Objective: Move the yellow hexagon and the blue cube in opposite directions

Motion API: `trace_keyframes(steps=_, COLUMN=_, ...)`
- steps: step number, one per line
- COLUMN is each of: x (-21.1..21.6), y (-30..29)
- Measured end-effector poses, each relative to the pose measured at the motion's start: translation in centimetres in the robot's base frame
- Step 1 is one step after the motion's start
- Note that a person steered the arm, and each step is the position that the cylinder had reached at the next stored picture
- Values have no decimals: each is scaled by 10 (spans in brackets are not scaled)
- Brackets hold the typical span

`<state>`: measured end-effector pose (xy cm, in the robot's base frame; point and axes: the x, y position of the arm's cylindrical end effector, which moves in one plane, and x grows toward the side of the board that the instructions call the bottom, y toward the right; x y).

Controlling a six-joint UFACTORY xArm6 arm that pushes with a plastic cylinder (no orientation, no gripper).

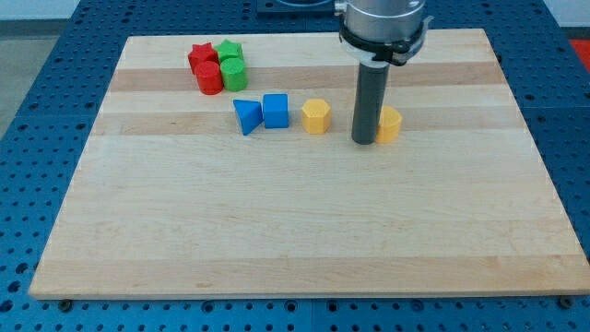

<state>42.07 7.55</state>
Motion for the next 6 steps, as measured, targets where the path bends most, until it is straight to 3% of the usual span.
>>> trace_keyframes(steps=2, x=-13, y=-95)
trace_keyframes(steps=3, x=-35, y=-109)
trace_keyframes(steps=4, x=-47, y=-103)
trace_keyframes(steps=6, x=-42, y=-21)
